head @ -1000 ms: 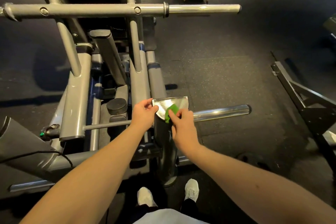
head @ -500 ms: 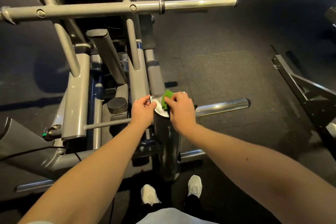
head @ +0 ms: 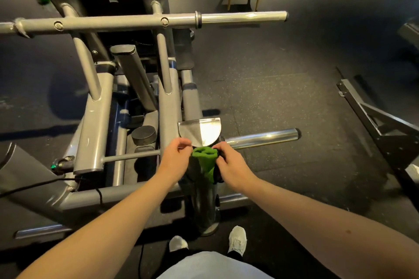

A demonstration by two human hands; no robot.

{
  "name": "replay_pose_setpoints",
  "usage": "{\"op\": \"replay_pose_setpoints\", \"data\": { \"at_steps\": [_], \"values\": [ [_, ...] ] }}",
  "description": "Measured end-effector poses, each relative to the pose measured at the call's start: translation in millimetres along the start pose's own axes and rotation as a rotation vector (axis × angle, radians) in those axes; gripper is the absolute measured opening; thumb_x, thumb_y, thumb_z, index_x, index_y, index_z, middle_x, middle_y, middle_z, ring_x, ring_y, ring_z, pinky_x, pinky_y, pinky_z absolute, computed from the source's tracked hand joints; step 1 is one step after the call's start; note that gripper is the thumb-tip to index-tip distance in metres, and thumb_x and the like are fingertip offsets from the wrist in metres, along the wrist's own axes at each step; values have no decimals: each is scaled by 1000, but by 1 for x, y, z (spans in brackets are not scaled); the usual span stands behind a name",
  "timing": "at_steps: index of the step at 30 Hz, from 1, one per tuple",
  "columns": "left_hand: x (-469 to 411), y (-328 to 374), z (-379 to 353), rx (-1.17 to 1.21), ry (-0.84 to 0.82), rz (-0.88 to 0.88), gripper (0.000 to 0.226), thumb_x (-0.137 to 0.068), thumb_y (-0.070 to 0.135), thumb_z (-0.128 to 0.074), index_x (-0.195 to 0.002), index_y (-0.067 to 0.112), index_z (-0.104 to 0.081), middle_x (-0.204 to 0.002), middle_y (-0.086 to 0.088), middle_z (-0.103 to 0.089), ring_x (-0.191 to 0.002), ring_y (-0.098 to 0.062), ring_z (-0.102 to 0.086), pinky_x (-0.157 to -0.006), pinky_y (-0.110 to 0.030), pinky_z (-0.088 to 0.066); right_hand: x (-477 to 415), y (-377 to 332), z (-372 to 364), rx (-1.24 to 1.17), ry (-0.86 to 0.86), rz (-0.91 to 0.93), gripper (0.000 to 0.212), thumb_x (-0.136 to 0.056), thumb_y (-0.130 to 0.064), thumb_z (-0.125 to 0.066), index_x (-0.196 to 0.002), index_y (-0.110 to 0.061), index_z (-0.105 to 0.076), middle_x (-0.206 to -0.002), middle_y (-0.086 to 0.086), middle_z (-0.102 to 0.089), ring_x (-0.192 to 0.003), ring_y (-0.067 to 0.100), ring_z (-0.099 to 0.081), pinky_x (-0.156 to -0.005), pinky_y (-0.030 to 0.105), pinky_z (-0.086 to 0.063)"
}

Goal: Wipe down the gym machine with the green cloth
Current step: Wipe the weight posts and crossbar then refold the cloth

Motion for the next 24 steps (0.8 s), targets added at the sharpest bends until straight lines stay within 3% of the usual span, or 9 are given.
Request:
{"op": "replay_pose_setpoints", "data": {
  "at_steps": [2,5,7,9,11,17,19,21,24],
  "values": [
    [12,4,-14,36,-100,24,27,-98,10,-47,-115,17,-67,-113,-6,-68,-109,-19,-62,-96,-36,-52,-3,-1,11,-24,-19,8,23,-102,-5,-46,-113,-22,-57,-103,-10,-64,-95,-6,-59,-82,10,-47],
    [26,13,-31,85,-179,10,40,-79,23,-47,-112,18,-70,-111,-5,-70,-109,-16,-62,-90,-31,-49,-6,3,23,-83,-19,10,20,-101,-4,-50,-114,-17,-57,-106,1,-67,-102,10,-64,-92,27,-53],
    [30,13,-42,113,-214,6,27,-86,19,-53,-108,19,-69,-103,-1,-72,-100,-14,-63,-81,-23,-47,-5,7,30,-117,-13,13,17,-101,-5,-52,-113,-16,-57,-105,4,-67,-101,14,-65,-91,29,-54],
    [34,13,-53,93,-231,11,14,-97,12,-63,-105,20,-69,-95,2,-74,-93,-13,-67,-77,-19,-49,-3,12,38,-142,4,18,12,-101,-7,-55,-111,-13,-56,-101,4,-66,-91,10,-63,-82,22,-54],
    [35,12,-60,-46,-206,-14,15,-92,16,-74,-104,23,-68,-93,0,-74,-88,-10,-69,-77,-22,-49,-2,18,47,-166,23,9,9,-100,-9,-57,-108,-13,-55,-96,5,-65,-82,7,-60,-74,19,-52],
    [42,16,-77,-271,-76,-40,15,-87,20,-79,-94,17,-66,-85,-1,-70,-76,-6,-65,-68,-20,-49,2,48,65,-120,98,-60,19,-93,-15,-66,-92,-23,-49,-85,-3,-62,-76,11,-59,-71,34,-53],
    [46,16,-83,-299,-75,-26,15,-87,17,-79,-94,16,-65,-84,0,-68,-72,-1,-63,-65,-14,-47,8,57,63,-93,104,-43,24,-90,-13,-67,-87,-26,-47,-87,-3,-60,-79,13,-58,-71,32,-50],
    [50,15,-88,-289,-96,6,14,-89,18,-77,-98,16,-66,-89,-3,-71,-80,-7,-67,-70,-17,-51,16,65,56,-84,96,-11,27,-86,-12,-70,-85,-27,-48,-93,-3,-56,-84,11,-55,-74,27,-48],
    [54,10,-91,-246,-133,25,6,-95,20,-71,-96,15,-68,-83,0,-72,-75,-4,-66,-68,-19,-51,30,74,39,-107,68,-28,30,-83,-13,-76,-97,-28,-54,-104,-8,-55,-95,3,-56,-78,13,-45]
  ]
}}
Point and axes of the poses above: each hand's wrist, its own x-axis away from the middle knuckle, its own z-axis out of the back of the hand, y = z × x, the point moved 6 cm from there along -x, towards the middle knuckle
